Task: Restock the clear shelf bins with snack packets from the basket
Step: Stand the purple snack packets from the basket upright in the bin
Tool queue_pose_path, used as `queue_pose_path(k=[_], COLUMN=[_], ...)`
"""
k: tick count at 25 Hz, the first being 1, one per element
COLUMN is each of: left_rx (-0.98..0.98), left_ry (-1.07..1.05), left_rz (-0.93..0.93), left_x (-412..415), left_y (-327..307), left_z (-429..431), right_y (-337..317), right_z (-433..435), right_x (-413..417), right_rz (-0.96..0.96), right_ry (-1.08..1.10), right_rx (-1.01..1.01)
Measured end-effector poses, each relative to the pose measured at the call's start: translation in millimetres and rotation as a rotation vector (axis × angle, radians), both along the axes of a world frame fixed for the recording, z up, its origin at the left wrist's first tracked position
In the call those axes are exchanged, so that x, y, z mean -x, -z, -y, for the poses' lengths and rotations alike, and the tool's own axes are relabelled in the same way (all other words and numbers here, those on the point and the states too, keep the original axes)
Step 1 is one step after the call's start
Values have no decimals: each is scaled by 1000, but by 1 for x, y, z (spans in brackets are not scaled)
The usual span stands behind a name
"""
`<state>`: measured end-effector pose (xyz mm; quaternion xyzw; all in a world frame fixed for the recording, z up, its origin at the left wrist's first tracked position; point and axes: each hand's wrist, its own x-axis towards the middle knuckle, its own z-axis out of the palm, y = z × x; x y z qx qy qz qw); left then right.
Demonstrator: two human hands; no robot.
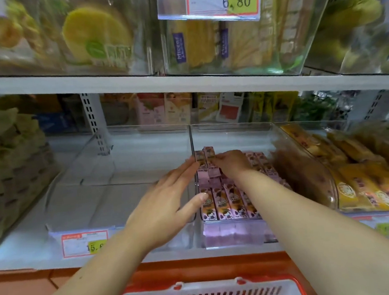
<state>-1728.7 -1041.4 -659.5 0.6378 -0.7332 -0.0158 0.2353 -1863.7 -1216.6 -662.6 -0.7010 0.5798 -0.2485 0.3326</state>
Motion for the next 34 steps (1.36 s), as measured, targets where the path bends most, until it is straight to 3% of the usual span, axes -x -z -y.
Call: queue_pose_path(k=[7, 9, 12, 14, 16, 20, 22, 30, 34], left_rx=[-29, 82, 441, 508, 286, -517, -739, -897, -870], left_ry=[-31, -91, -138, -126, -99, -38, -28, -152, -190], left_rz=[3, -9, -87, -93, -56, -60, -1, 51, -8], left_x=[4, 6, 15, 25, 34, 43, 41, 25, 22], left_y=[-5, -5, 11, 43, 88, 180, 206, 247, 254], left_z=[-1, -10, -49, -84, -117, -189, -213, -231, -225], right_y=[-15, -26, -26, 2, 54, 180, 219, 263, 280], right_z=[-18, -44, -124, -180, -216, -260, -279, -300, -302], right_x=[8, 21, 59, 82, 96, 113, 117, 71, 46], right_rz=[-77, 74, 387, 489, 415, -215, -423, -252, -384], right_ry=[-57, -2, 48, 35, 1, -362, -564, -553, -418], right_rx=[26, 95, 384, 493, 344, -338, -505, -642, -555])
